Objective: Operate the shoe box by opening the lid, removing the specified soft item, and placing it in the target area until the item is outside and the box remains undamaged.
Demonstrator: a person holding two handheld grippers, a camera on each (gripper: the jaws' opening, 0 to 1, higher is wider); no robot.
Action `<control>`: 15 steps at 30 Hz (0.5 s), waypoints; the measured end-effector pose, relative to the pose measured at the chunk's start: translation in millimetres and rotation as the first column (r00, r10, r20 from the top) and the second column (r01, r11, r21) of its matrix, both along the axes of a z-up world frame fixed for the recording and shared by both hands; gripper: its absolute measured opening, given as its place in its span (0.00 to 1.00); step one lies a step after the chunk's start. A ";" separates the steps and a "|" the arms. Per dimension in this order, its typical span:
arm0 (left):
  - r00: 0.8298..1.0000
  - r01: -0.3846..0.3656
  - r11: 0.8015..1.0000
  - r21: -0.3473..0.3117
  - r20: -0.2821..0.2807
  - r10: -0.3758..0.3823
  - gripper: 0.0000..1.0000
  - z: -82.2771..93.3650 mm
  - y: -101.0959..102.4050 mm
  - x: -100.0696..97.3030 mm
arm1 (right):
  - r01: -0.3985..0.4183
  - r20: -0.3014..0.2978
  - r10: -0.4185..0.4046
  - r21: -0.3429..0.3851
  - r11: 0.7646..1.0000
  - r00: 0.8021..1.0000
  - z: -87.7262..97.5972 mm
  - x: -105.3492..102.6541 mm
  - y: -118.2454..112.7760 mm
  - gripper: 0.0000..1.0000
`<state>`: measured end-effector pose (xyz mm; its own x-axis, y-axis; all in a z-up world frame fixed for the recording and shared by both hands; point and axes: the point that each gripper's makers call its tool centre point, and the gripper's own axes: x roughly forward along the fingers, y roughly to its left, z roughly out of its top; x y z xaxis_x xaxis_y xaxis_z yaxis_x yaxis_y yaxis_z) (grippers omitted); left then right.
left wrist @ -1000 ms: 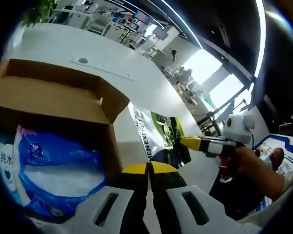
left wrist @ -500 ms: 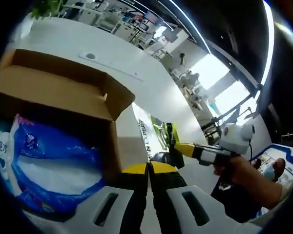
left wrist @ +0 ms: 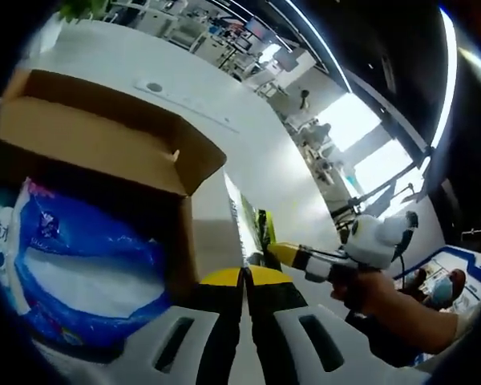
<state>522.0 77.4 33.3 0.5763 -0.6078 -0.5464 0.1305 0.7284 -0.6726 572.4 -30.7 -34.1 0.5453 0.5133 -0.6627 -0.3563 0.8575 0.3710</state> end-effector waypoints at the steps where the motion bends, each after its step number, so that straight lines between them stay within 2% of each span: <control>1: 1.000 0.000 1.000 0.003 0.001 0.000 0.00 -0.2 0.7 -0.1 | 0.006 0.006 -0.006 -0.011 1.000 1.000 -1.1 1.0 -0.3 0.00; 6: 1.000 0.000 1.000 0.003 -0.005 0.000 0.00 1.3 4.0 -1.3 | 0.049 -0.007 -0.049 -0.082 0.995 0.999 -12.7 0.1 -10.1 0.00; 8: 1.000 0.001 1.000 0.005 -0.002 -0.001 0.00 3.3 7.0 -0.7 | 0.085 0.002 -0.085 -0.034 0.996 0.996 -10.8 4.2 -10.0 0.00; 9: 1.000 0.000 1.000 0.006 -0.002 0.000 0.00 4.1 8.2 -0.7 | 0.081 -0.007 -0.082 -0.055 0.995 0.997 -12.2 1.6 -12.8 0.00; 10: 1.000 0.002 1.000 0.013 0.005 -0.002 0.00 5.9 9.0 -1.8 | 0.076 0.009 -0.076 -0.072 0.994 0.997 -12.0 2.8 -13.3 0.00; 15: 1.000 0.006 0.999 0.033 0.019 -0.006 0.00 7.3 12.3 -3.5 | 0.061 0.020 -0.060 -0.078 0.995 0.998 -11.5 3.8 -12.1 0.00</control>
